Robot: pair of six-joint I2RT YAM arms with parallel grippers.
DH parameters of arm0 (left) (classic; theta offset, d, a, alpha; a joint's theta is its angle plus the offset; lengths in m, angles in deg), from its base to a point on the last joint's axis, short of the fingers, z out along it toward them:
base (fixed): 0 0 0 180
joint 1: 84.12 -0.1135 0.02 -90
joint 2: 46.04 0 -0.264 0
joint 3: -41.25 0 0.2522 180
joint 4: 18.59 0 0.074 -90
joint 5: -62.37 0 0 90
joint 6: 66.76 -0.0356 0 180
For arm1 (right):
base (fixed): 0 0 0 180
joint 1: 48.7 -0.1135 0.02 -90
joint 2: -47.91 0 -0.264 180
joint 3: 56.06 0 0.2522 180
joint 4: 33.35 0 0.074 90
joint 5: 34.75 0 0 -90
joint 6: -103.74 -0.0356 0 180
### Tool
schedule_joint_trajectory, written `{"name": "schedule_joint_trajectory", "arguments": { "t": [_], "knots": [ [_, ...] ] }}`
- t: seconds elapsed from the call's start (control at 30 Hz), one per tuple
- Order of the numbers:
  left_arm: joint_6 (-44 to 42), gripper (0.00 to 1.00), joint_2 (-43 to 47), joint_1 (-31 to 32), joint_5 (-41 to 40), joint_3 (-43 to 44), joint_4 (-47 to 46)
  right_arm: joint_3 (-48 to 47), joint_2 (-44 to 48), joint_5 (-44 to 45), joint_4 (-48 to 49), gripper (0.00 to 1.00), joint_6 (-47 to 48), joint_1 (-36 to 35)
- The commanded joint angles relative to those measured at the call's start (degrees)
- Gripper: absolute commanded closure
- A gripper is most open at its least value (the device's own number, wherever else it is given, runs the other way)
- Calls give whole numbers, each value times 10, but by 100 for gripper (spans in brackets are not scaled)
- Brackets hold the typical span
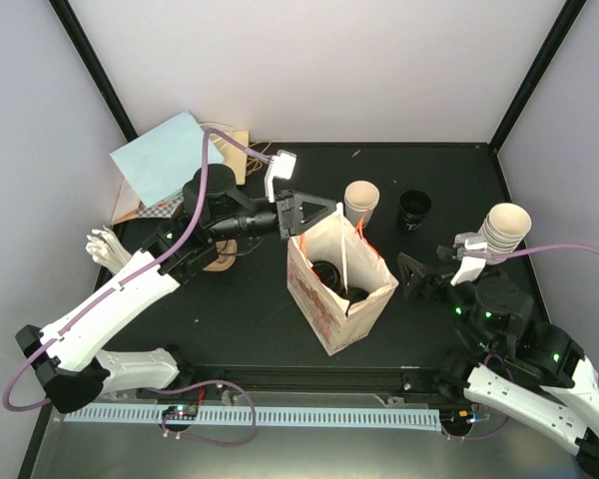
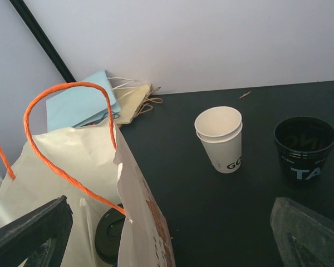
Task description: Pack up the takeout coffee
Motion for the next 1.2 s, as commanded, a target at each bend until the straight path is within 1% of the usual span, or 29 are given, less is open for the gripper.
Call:
{"name": "schedule_joint_trajectory", "arguments": {
  "t": [0.0, 0.1, 0.13, 0.17, 0.2, 0.23, 0.27, 0.3, 0.37, 0.4, 0.47, 0.57, 0.7, 0.8, 0.87, 1.0, 1.1, 1.17],
  "knots": [
    [-45, 98, 7, 8, -68, 0, 53, -3, 3, 7, 3, 0, -10, -1],
    [-53, 99, 6, 8, -70, -2, 63, -4, 2, 12, 1, 0, -9, -1],
    [-55, 94, 5, 8, -62, -1, 62, -5, 2, 15, 1, 0, -6, -1],
    [-60, 80, 1, 8, -47, 0, 59, -7, 1, 19, 1, 0, -2, -1],
    [-69, 58, -2, 8, -33, 5, 61, -9, 0, 24, 0, 0, 3, -1],
    [-78, 39, -7, 8, -27, 17, 75, -13, -2, 25, -2, 0, 12, -1],
    [-90, 23, -13, 8, -30, 34, 94, -18, -5, 25, -3, 0, 22, -1],
    [-104, 14, -17, 8, -38, 53, 120, -23, -10, 27, -4, 0, 31, -1],
    [-136, 3, -20, 8, -56, 105, 162, -36, -21, 36, -12, 0, 40, -1],
    [-147, 1, -19, 8, -67, 127, 182, -40, -26, 40, -15, 0, 43, -1],
    [-166, 1, -12, 8, -91, 164, 216, -46, -33, 47, -20, 0, 46, -1],
    [-185, 1, 3, 6, -160, 210, 274, -55, -44, 42, -28, 0, 46, -1],
    [-192, 1, 34, 3, -243, 217, 351, -81, -75, -18, -48, 0, 62, -1],
    [-188, 1, 56, 2, -271, 189, 393, -108, -112, -58, -70, 0, 63, -1],
    [-177, 1, 79, 1, -300, 151, 411, -118, -135, -58, -84, 0, 54, -1],
    [-143, 1, 132, -3, -397, 55, 440, -105, -146, -7, -75, 0, 32, -1],
    [-132, 1, 160, -5, -477, 10, 464, -86, -121, 36, -47, 0, 21, -1],
    [-129, 1, 175, -10, -512, -13, 471, -74, -100, 62, -19, 0, 24, -1]
  ]
}}
